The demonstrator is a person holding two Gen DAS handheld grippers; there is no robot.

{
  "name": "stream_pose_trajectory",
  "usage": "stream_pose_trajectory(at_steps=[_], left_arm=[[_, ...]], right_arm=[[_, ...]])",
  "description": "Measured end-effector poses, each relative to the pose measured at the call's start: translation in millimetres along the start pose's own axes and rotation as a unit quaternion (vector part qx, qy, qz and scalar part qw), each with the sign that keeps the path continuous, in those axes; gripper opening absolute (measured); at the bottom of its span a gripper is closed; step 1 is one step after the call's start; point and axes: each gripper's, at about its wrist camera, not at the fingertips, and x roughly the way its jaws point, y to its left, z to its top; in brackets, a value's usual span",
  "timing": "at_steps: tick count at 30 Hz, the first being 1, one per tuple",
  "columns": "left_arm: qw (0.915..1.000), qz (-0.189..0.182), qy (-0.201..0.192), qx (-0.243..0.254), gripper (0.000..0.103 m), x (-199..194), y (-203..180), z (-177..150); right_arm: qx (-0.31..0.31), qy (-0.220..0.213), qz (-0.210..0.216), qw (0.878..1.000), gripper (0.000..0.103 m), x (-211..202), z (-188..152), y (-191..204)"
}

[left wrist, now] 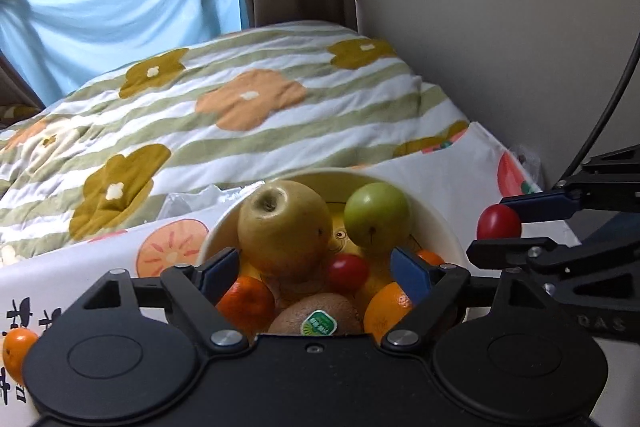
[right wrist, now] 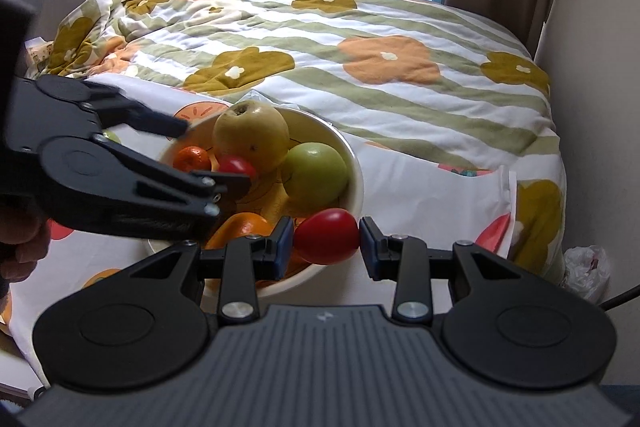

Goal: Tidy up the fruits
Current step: 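Carry both cherry tomatoes into the cream bowl and release them, then withdraw both tools from the bowl toward the last orange and apple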

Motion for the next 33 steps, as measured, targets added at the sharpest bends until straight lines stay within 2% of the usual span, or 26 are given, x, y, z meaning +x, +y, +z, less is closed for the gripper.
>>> stream_pose_trajectory(at_steps=[14, 28, 29, 30, 33], left_arm=[[0.9971, 0.048, -0.006, -0.059, 0.086, -41, 35, -20], [0.9955, 0.058, -0.001, -0.075, 0.086, -40, 44, -41], [0.9955, 0.058, -0.001, -0.074, 0.086, -40, 44, -41], [0.9956, 0.059, -0.001, -0.073, 0.086, -41, 43, -41], [0.9957, 0.063, -0.005, -0.067, 0.087, -44, 40, -40]], right_arm=[[-0.008, -0.009, 0.019, 1.0, 0.05, 7, 15, 9], [-0.02, -0.013, 0.03, 0.999, 0.051, 42, 15, 26], [-0.021, -0.016, 0.028, 0.999, 0.057, 42, 14, 27], [-0.022, -0.017, 0.024, 0.999, 0.073, 41, 13, 28], [-0.017, -0.032, 0.01, 0.999, 0.098, 36, 10, 27]])
